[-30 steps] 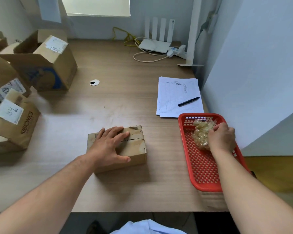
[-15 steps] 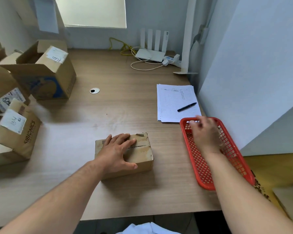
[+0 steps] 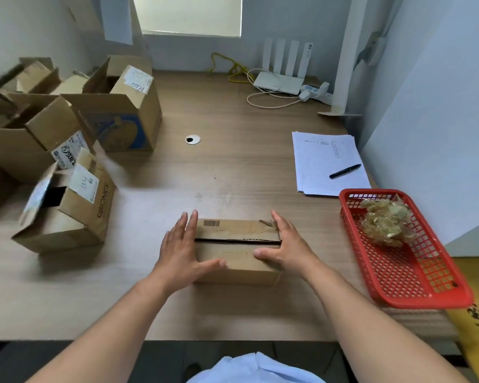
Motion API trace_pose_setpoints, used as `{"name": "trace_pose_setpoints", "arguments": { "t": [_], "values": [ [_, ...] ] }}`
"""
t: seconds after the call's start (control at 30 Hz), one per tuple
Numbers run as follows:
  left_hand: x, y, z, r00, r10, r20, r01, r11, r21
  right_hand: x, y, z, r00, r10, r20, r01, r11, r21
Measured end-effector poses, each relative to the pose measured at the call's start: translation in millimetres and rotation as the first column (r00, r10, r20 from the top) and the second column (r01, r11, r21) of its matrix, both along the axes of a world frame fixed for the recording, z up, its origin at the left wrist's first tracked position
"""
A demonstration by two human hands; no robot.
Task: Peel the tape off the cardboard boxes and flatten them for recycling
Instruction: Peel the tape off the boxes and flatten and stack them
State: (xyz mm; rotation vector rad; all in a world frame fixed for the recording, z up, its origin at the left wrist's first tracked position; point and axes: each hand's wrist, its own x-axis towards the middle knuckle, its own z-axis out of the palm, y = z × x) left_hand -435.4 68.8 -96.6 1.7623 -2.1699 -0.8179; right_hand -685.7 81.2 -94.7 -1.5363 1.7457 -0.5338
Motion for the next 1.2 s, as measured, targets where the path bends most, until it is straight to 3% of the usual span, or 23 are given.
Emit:
{"name": "trace_pose_setpoints", "arguments": {
  "t": [0.17,0.3,0.47,0.53,0.63,0.8,0.87,0.93,1.03,1.1,1.2],
  "values": [
    [10.5,8.9,-12.7,0.942,0.134,-0.308,-0.054,0.966,0.254,3.1,-1.4,-3.9,0.980,-0.100,0.174,0.102,0.995,-0.008],
    [9.9,11.5,-16.0,0.894,0.170,-0.415,-0.038,0.951,0.308,-0.3,-6.8,-3.7,0.937,-0.178,0.301,0.180,0.983,0.021],
    [8.0,13.2,-14.8,0.883,0.135,-0.450,0.012,0.951,0.310,5.5,-17.8,-2.6,0.783,-0.417,0.462,0.428,0.900,0.086],
    [7.5,13.3,-14.7,0.901,0.099,-0.422,0.026,0.959,0.281,10.8,-22.6,-5.6,0.667,-0.518,0.535,0.488,0.847,0.212],
    [8.8,11.9,-15.7,0.923,0.070,-0.379,0.017,0.975,0.221,16.1,-27.3,-6.6,0.492,-0.611,0.620,0.500,0.781,0.374],
    [5.2,11.5,-7.7,0.925,0.059,-0.375,0.017,0.980,0.196,12.5,-31.5,-7.3,0.379,-0.636,0.672,0.460,0.760,0.460],
    [3.5,11.1,-1.4,0.860,0.182,-0.476,-0.038,0.954,0.296,12.4,-33.1,-6.7,0.357,-0.654,0.667,0.465,0.744,0.481],
    [2.6,7.4,5.9,0.710,0.374,-0.596,-0.108,0.895,0.432,14.1,-34.4,-6.2,0.352,-0.671,0.652,0.472,0.729,0.496],
    [2.8,-1.8,13.3,0.576,0.556,-0.600,-0.174,0.800,0.574,14.9,-36.2,-7.1,0.344,-0.696,0.631,0.494,0.705,0.509],
    [6.8,-1.2,15.6,0.589,0.512,-0.625,-0.084,0.808,0.583,15.3,-37.4,-7.0,0.329,-0.704,0.629,0.495,0.696,0.520],
    [21.5,0.9,12.9,0.773,0.286,-0.567,0.170,0.767,0.619,18.2,-39.6,-4.2,0.306,-0.714,0.630,0.491,0.685,0.538]
  ]
}}
